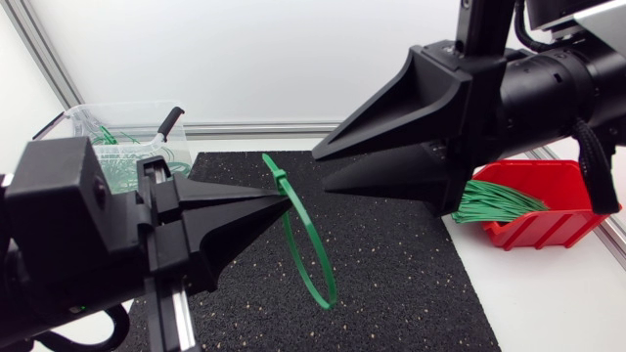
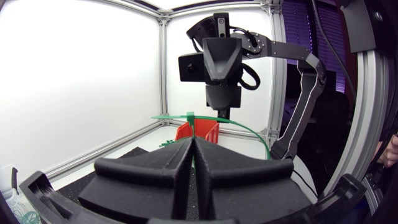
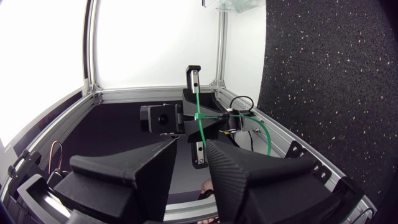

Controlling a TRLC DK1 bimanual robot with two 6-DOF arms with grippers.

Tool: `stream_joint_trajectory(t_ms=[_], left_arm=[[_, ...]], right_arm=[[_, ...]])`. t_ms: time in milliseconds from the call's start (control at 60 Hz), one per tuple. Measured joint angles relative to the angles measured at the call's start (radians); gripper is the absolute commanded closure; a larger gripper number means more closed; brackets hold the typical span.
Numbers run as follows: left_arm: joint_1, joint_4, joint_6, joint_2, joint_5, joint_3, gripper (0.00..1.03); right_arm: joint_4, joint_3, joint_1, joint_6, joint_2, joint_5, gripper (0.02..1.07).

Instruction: Take a green cable tie from the red box, thread the tail through the head to close it, then place it in the transparent bin on the left.

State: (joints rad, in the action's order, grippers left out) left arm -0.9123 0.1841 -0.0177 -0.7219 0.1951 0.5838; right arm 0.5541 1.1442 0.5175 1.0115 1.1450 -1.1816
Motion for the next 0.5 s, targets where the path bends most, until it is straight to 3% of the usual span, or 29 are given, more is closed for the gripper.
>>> stream_joint_trajectory(t_ms=[283, 500], left_arm=[[0.019, -0.018, -0.094, 0.007, 0.019, -0.028, 0.99], [0.073, -0.031, -0.142, -0.013, 0.093, -0.028, 0.99]], right_arm=[[-0.003, 0.015, -0.072, -0.151, 0.122, -0.093, 0.59], [0.022, 0.042, -0.087, -0.334, 0.229, -0.137, 0.59]])
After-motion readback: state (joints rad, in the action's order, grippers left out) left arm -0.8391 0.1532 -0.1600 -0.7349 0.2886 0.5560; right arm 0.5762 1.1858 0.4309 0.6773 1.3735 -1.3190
